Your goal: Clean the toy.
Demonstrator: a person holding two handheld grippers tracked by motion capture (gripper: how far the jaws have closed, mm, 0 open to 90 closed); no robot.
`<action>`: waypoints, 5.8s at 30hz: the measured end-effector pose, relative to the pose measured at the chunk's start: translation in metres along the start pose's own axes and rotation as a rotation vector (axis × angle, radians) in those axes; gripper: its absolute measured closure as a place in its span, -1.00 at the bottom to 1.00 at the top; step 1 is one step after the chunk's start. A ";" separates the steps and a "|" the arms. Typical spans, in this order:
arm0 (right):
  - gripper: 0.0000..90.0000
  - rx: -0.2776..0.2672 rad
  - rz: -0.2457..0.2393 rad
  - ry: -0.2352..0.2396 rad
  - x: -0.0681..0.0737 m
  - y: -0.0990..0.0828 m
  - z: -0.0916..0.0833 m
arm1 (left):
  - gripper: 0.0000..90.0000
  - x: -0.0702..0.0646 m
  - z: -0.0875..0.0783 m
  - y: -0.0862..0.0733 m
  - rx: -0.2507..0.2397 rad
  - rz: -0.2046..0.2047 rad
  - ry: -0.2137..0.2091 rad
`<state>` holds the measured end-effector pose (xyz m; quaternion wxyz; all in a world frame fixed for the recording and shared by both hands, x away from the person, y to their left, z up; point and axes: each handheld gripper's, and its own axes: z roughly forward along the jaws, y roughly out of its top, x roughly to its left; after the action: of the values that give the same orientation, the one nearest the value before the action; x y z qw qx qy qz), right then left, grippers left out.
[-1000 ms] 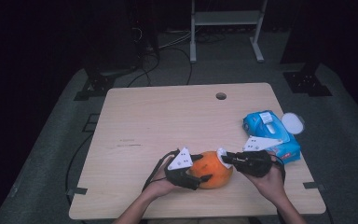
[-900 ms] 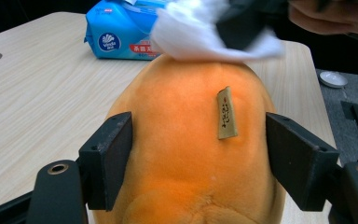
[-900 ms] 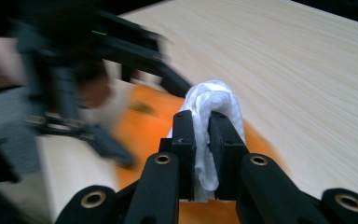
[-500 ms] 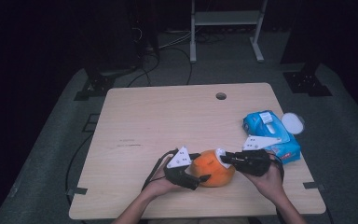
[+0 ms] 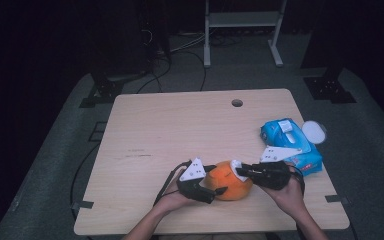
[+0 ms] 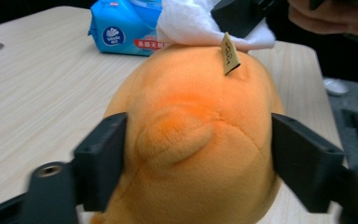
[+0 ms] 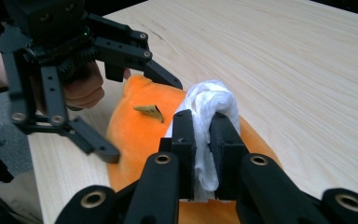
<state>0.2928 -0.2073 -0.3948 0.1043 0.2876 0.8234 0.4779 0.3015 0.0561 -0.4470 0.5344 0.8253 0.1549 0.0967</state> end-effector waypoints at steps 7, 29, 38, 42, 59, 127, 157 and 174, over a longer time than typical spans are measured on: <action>0.80 -0.026 -0.074 0.061 0.027 0.012 0.002 | -0.21 0.001 -0.009 0.008 -0.002 -0.032 -0.001; 0.80 -0.014 -0.098 0.039 0.031 0.011 0.004 | -0.33 0.004 -0.004 0.002 0.002 -0.040 0.014; 0.80 -0.005 -0.018 -0.006 0.004 0.002 -0.004 | -0.83 0.006 0.006 -0.002 -0.026 -0.017 0.024; 0.80 0.000 -0.031 0.009 0.008 0.002 0.001 | -0.72 0.005 0.011 -0.009 -0.017 -0.010 0.024; 0.80 -0.065 0.058 0.058 0.003 0.000 -0.004 | -0.37 0.001 -0.023 0.024 -0.001 -0.031 -0.023; 0.80 -0.083 -0.037 0.088 0.026 0.004 0.003 | -0.41 0.013 -0.018 0.007 0.017 -0.068 -0.073; 0.80 -0.093 -0.029 0.025 0.013 0.005 -0.003 | -0.25 0.002 -0.014 0.005 0.042 0.043 -0.010; 0.80 -0.081 -0.051 0.104 0.029 0.013 -0.002 | -0.27 -0.015 -0.010 0.008 0.043 0.109 -0.001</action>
<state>0.2730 -0.1869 -0.3800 0.0850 0.2369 0.8146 0.5225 0.2855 0.0560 -0.4356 0.5106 0.8438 0.1113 0.1218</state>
